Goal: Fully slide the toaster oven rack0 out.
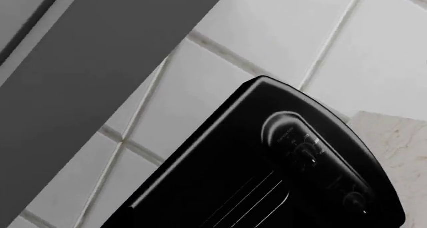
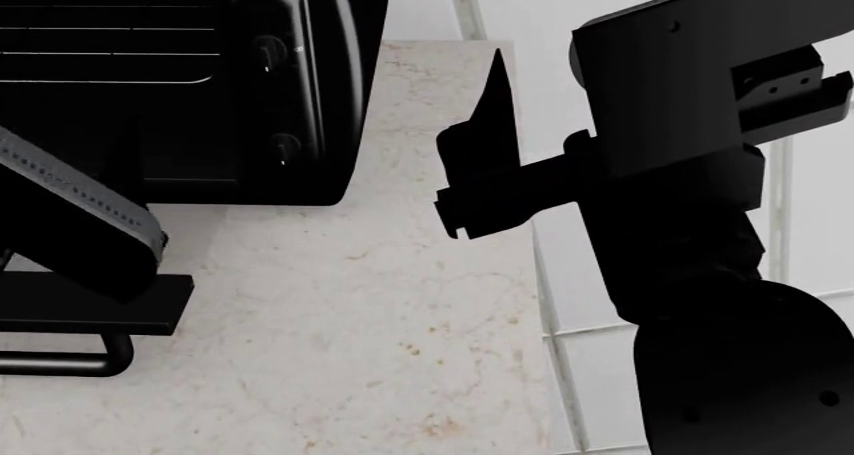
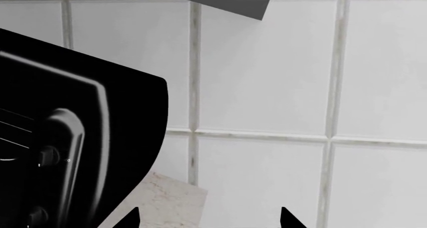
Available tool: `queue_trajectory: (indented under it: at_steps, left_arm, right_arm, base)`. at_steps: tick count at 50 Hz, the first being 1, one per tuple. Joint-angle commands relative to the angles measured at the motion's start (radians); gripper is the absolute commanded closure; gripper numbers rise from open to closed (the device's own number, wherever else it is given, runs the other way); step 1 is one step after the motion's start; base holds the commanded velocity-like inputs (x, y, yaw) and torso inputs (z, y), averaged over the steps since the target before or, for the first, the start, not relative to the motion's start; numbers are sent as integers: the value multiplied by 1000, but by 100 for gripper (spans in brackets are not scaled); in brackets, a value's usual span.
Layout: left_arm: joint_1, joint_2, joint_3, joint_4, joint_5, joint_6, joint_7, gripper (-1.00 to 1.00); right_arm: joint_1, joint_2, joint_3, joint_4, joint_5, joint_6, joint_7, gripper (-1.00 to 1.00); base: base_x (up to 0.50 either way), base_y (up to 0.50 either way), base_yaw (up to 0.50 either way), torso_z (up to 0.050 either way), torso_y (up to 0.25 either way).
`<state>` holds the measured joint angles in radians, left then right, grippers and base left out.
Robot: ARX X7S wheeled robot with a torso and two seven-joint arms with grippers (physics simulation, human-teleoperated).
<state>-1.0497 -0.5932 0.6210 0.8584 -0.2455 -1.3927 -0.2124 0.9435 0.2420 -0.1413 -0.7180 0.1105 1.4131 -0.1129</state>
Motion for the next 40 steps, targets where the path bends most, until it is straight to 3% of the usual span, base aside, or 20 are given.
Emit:
queue_trajectory:
  at_steps: [1, 25, 40]
  left_arm:
    - [-131, -45, 261, -72, 59, 9, -13, -100]
    - [-213, 7, 477, -462, 139, 214, 23, -100]
    - [-224, 71, 517, -753, 162, 384, 39, -100]
  right_arm:
    - [5, 5, -6, -8, 1, 9, 7, -100]
    - [3, 13, -6, -12, 5, 12, 18, -100]
    - [4, 17, -3, -23, 12, 22, 21, -100]
  base:
    - [0, 0, 0, 0, 0]
    - [0, 0, 0, 0, 0]
    - [0, 0, 0, 0, 0]
